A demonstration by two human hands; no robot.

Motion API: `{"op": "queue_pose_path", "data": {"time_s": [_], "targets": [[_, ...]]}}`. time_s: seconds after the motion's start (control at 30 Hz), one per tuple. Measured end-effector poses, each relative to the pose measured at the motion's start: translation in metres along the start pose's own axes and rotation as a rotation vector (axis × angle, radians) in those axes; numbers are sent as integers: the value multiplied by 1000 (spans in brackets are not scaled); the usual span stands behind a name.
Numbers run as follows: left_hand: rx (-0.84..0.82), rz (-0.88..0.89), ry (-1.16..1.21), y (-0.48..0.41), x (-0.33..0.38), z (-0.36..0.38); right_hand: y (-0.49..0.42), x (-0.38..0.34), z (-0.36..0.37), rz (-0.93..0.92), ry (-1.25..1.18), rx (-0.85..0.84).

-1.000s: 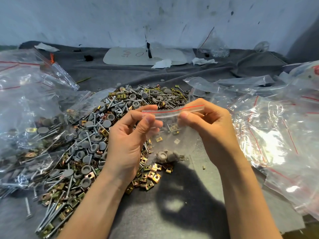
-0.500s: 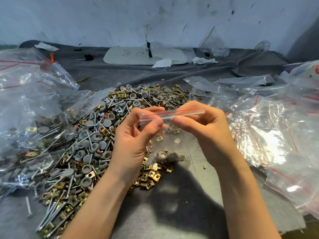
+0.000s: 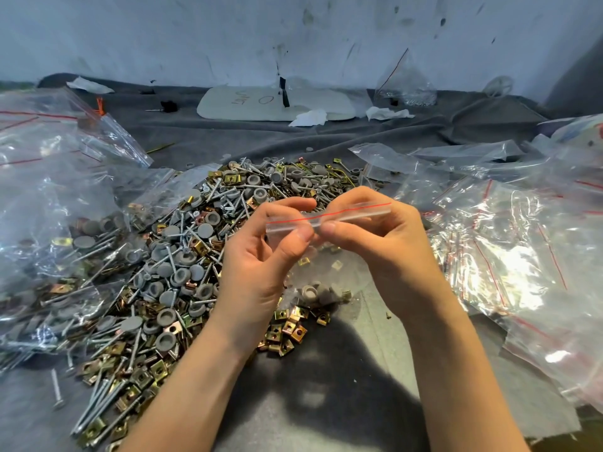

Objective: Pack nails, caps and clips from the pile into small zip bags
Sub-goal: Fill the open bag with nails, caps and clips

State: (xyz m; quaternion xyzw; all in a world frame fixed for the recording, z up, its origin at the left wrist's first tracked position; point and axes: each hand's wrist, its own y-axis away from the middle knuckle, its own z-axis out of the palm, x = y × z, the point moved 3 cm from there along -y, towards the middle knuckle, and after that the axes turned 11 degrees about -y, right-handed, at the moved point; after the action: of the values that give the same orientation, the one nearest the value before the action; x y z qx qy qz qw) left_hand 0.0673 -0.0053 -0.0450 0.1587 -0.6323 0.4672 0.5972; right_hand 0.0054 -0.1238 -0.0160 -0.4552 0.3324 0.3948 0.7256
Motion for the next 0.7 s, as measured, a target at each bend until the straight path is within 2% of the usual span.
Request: {"op": "queue_pose_path", "data": {"time_s": [0.7], "targets": [[40, -18, 42, 0, 1, -2, 0, 5, 5, 8, -23, -5]]}}
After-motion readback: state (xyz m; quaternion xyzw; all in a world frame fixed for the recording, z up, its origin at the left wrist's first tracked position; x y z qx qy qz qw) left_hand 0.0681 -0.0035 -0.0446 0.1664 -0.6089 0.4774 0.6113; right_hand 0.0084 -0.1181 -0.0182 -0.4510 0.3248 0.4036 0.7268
